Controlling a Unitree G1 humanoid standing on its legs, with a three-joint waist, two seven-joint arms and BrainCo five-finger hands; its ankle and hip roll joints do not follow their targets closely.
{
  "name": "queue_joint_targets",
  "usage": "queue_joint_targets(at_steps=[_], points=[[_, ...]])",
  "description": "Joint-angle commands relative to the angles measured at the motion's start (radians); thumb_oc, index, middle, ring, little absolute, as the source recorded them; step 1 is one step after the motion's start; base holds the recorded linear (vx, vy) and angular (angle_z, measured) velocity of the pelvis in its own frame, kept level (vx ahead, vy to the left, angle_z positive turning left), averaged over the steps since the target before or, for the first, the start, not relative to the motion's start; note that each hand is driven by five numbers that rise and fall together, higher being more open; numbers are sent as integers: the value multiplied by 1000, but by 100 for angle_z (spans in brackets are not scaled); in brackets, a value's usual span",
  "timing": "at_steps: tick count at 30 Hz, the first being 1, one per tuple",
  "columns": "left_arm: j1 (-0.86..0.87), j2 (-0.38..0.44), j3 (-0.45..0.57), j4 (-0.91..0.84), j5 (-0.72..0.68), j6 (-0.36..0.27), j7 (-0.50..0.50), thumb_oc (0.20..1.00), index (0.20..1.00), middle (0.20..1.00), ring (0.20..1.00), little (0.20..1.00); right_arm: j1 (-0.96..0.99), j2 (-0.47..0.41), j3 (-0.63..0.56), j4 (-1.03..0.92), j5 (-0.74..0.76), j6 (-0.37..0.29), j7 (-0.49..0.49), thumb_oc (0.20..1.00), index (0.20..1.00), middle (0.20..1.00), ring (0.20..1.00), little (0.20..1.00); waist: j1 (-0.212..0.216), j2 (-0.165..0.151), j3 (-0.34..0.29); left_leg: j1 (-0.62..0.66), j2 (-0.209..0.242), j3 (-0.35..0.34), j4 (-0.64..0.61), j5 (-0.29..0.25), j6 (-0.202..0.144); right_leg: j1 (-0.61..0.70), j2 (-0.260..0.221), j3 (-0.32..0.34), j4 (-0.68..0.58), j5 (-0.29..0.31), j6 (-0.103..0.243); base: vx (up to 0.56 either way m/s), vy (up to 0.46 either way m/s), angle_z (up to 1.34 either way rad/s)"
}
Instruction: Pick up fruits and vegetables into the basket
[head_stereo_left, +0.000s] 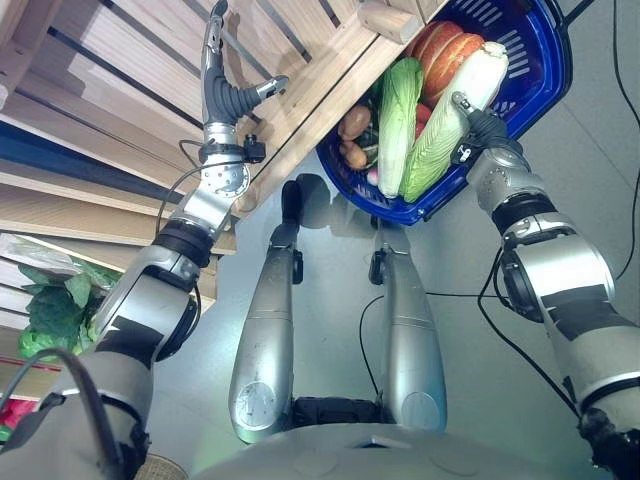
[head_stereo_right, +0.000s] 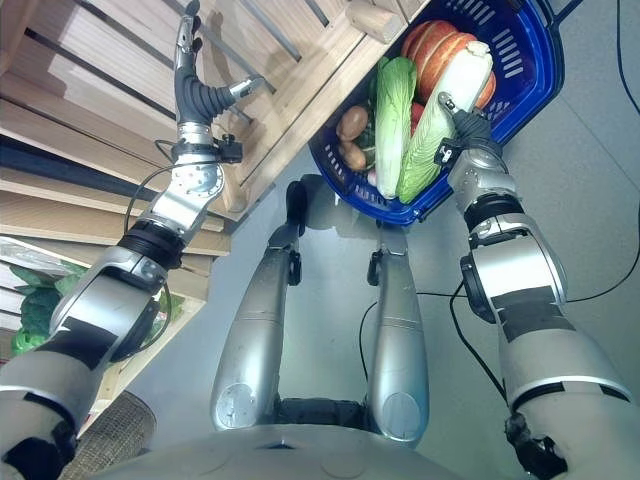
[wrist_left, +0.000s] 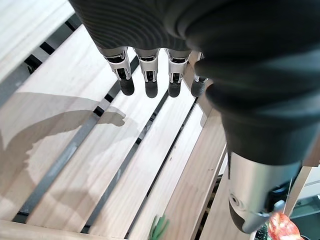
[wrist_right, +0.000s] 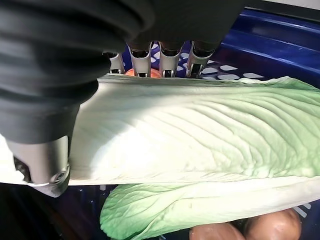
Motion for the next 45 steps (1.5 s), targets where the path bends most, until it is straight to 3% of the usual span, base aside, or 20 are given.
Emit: queue_joint_targets(at_steps=[1, 17, 26, 35, 38, 45], points=[[2, -51, 41, -40, -2, -57, 35, 1000, 1000, 1000, 1000, 1000, 16, -34, 10, 28, 26, 20, -29, 1000, 1000, 1000, 1000, 1000, -3, 103, -33, -20, -50, -27, -32, 12, 3, -5, 42, -77, 155, -142, 22, 0, 0, 0], [25, -43, 45, -55, 1, -48, 47, 1000, 1000, 1000, 1000, 1000, 20, -49, 7, 39, 22, 24, -44, 1000, 1000, 1000, 1000, 1000, -2, 98, -33, -6, -50, -26, -30, 8, 5, 9, 44, -75, 154, -142, 20, 0, 0, 0], [105, 3, 71, -72, -8, -5, 21, 1000, 1000, 1000, 1000, 1000, 92, -48, -24, -27, -25, -189, -40, 1000, 1000, 1000, 1000, 1000, -2, 84, -33, 127, -51, -22, -87, 3, 7, 135, 38, -79, 99, -133, 30, -11, 5, 0], [216, 45, 102, -44, 9, 26, -29, 1000, 1000, 1000, 1000, 1000, 198, -67, -54, -68, -83, -238, -47, 1000, 1000, 1000, 1000, 1000, -1, 67, -33, 334, -40, -18, -189, 17, 6, 337, 14, -90, -3, -112, 44, -2, 1, 0], [270, 55, 109, -27, -3, 30, -58, 1000, 1000, 1000, 1000, 1000, 255, -76, -64, -86, -90, -245, -34, 1000, 1000, 1000, 1000, 1000, -1, 60, -56, 400, -34, -15, -225, 19, 5, 405, 5, -94, -39, -110, 48, 20, 21, 0], [453, 54, 108, 49, 14, 27, -148, 1000, 1000, 1000, 1000, 1000, 501, -47, -102, -136, -130, -266, 12, 1000, 1000, 1000, 1000, 1000, -6, 34, -190, 560, -16, -11, -337, 16, 7, 588, -17, -108, -161, -101, 52, 76, 26, -7]])
